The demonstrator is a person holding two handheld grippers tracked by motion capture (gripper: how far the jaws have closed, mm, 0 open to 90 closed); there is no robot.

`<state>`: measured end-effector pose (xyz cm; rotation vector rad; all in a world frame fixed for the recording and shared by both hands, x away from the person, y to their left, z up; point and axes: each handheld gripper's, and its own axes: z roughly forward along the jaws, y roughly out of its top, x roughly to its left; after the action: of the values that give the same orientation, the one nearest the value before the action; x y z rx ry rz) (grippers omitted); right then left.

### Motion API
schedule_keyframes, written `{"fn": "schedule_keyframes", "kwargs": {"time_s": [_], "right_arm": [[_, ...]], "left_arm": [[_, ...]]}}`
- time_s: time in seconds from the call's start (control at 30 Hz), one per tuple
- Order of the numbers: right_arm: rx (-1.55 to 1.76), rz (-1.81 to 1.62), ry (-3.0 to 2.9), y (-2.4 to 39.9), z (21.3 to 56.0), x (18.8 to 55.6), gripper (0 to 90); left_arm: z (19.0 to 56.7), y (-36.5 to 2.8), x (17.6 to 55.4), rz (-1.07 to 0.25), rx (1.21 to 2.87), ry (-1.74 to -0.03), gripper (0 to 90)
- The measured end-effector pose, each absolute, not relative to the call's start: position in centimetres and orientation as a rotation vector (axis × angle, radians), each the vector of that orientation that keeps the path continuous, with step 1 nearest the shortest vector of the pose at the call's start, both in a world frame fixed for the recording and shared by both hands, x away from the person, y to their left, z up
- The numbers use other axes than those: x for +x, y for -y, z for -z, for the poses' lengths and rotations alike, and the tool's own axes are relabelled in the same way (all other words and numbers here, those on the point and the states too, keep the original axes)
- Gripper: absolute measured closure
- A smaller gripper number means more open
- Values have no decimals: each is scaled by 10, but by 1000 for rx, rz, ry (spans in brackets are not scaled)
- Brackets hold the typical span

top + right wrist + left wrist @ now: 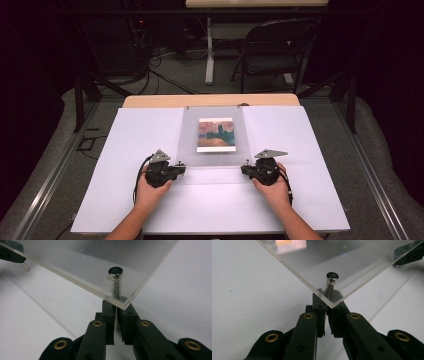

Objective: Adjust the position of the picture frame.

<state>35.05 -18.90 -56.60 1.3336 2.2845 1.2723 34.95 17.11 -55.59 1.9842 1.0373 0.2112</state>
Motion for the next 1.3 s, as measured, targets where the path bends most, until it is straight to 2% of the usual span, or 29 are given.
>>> {"fn": "schedule_keyframes", "kwargs": {"time_s": [0.27,0.5,0.67,0.8,0.93,1.03,1.3], "right_arm": [[1347,-1284,-2273,190,565,349,823],[1332,-1280,-2284,190,563,347,768],[1317,-1291,-2272,190,561,344,669],[1289,-1287,-2279,190,558,336,565],[1273,-1272,-2275,191,556,328,481],[1261,-1243,-2273,192,554,323,430],[1208,-1231,-2250,198,545,306,376]], "left_arm": [[556,-171,349,-212,1972,-1038,826],[555,-171,348,-220,1968,-1030,793],[553,-174,346,-234,1953,-1026,703],[552,-177,343,-210,1935,-1022,574],[547,-178,335,-278,1938,-1014,459],[545,-180,330,-291,1939,-1005,421],[541,-194,316,-260,1901,-1028,410]]}}
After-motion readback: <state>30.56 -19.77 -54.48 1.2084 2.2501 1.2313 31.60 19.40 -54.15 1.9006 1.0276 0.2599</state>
